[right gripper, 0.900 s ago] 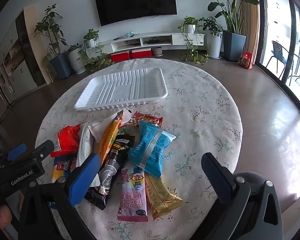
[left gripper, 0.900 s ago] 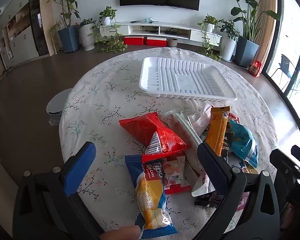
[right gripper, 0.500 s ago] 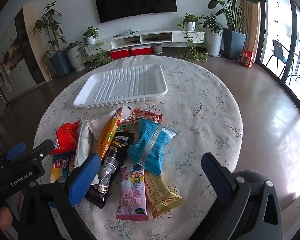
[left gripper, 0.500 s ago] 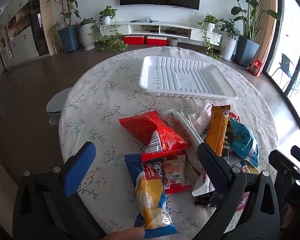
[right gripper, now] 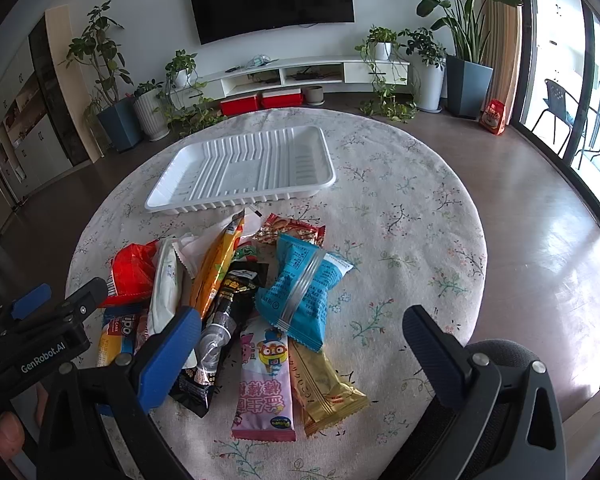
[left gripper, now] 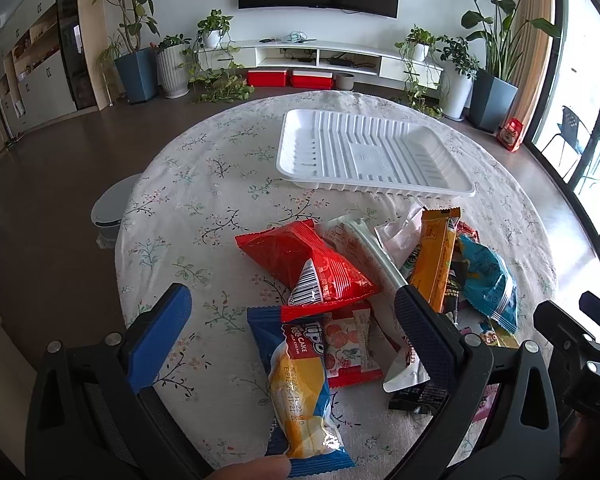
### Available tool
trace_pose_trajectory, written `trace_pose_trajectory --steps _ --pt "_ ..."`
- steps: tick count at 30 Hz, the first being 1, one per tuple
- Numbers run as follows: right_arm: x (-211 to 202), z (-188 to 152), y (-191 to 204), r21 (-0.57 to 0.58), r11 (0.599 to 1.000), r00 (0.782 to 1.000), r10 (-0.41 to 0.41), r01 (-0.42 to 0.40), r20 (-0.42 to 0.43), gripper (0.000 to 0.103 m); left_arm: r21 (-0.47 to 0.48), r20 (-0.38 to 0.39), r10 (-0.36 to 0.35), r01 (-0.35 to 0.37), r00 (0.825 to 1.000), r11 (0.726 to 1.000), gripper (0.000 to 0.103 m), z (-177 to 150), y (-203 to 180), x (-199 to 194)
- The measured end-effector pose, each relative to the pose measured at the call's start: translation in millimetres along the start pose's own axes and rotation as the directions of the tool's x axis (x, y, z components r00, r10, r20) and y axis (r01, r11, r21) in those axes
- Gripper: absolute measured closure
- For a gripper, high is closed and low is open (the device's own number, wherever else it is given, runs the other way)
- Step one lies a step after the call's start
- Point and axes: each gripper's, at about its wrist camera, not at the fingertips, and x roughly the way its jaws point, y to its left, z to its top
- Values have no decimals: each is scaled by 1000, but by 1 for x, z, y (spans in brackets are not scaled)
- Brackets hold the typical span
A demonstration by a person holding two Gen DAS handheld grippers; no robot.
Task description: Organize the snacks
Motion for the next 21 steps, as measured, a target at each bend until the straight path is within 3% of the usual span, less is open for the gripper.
trace_pose_trajectory --steps 21 --pt "13 -6 -1 5 1000 1000 -5 5 -18 0 6 7 7 -7 1000 1000 0 0 -2 0"
